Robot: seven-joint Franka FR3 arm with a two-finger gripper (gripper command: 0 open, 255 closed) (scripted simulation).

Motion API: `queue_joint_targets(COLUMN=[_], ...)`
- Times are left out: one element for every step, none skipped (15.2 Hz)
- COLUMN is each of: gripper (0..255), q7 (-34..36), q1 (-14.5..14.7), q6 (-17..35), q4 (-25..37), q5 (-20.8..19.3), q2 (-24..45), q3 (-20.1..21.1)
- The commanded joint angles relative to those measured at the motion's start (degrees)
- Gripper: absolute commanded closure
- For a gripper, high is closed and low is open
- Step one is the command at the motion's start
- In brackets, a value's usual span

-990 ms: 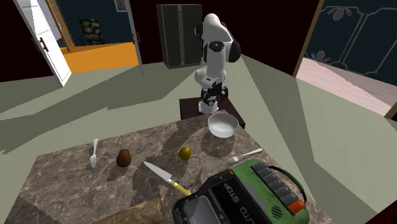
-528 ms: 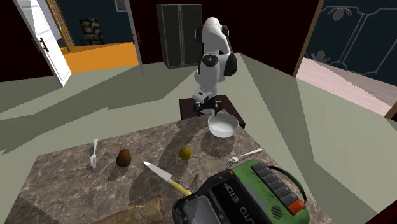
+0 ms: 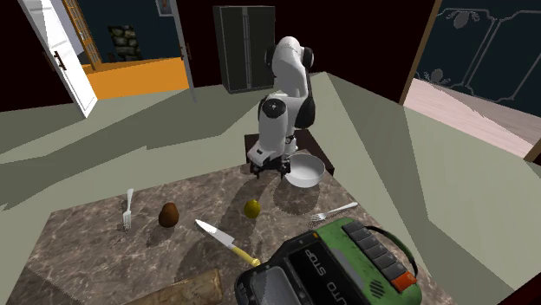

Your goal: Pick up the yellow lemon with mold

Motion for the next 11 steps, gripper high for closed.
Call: queue_joint_targets(gripper=[0,0,0,0,0,0,0,0,0,0,0], q7=[-0.66,-0.89,-1.12,-1.33,-1.54,-1.73,-1.91,-2.08,-2.08,-2.03,-1.99], q1=[-0.92,-1.38,-1.87,-2.38,-2.93,-3.51,-4.13,-4.8,-4.85,-4.84,-4.83], q6=[-1.04,-1.43,-1.91,-2.49,-3.17,-3.97,-4.92,-6.03,-6.09,-5.42,-4.75], q4=[5.96,8.62,11.42,14.37,17.52,20.87,24.49,28.42,28.63,28.11,27.59], q5=[0.24,0.34,0.45,0.57,0.7,0.84,0.99,1.14,1.14,1.16,1.18], q2=[5.11,7.46,9.87,12.33,14.86,17.48,20.21,23.09,23.24,23.4,23.55], q3=[-0.42,-0.58,-0.73,-0.86,-0.98,-1.09,-1.18,-1.27,-1.25,-1.22,-1.2])
